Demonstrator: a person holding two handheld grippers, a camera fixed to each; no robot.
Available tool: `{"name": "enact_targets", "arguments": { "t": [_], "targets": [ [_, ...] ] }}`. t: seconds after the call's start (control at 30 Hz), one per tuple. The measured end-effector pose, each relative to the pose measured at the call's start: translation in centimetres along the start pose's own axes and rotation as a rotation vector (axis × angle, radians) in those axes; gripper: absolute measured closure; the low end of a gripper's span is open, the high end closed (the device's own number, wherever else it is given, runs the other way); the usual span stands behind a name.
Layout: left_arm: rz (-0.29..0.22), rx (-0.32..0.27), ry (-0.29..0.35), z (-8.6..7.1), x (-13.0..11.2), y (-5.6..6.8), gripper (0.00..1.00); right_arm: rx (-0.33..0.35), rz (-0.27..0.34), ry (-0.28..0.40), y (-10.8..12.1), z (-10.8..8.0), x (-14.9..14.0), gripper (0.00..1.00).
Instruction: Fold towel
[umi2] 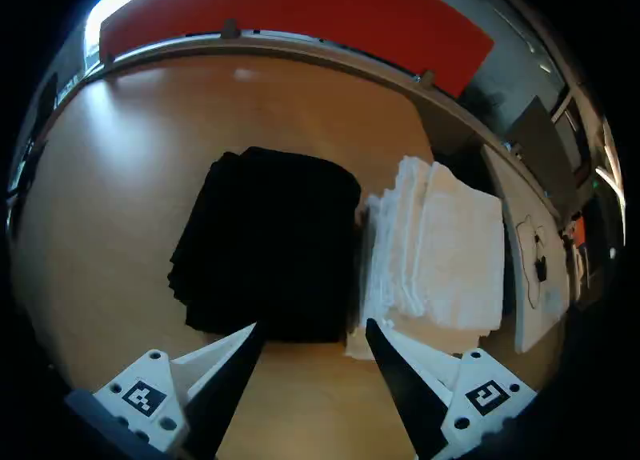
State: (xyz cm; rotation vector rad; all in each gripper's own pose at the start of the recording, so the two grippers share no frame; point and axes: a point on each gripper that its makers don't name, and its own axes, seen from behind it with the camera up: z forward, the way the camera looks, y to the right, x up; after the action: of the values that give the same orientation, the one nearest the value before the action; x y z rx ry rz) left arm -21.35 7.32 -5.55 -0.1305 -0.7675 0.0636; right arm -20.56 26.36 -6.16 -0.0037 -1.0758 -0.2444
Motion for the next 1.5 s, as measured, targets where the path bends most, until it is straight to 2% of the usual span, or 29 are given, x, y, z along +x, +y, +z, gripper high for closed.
{"name": "enact_targets", "arguments": {
  "t": [0.3, 0.5, 0.9, 1.07, 1.5],
  "targets": [
    [-0.006, 0.001, 0.009, -0.2, 0.2, -0.3, 0.29, 0.006, 0.034, 0.038, -0.5, -1.0, 0.9, 0.04],
    [-0.012, 0.002, 0.02, -0.5, 0.4, -0.3, 0.29, 0.007, 0.073, 0.098, -1.2, -2.3, 2.0, 0.04],
    [-0.023, 0.009, 0.052, -1.3, 1.3, -0.5, 0.29, -0.024, 0.232, 0.236, -2.5, -4.7, 3.8, 0.04],
    [-0.027, 0.013, 0.061, -1.5, 1.6, -0.6, 0.29, -0.031, 0.283, 0.252, -3.2, -4.8, 3.8, 0.04],
    [-0.034, 0.03, 0.084, -1.9, 2.2, -1.3, 0.29, -0.06, 0.353, 0.268, -3.5, -5.1, 4.4, 0.04]
  ]
}}
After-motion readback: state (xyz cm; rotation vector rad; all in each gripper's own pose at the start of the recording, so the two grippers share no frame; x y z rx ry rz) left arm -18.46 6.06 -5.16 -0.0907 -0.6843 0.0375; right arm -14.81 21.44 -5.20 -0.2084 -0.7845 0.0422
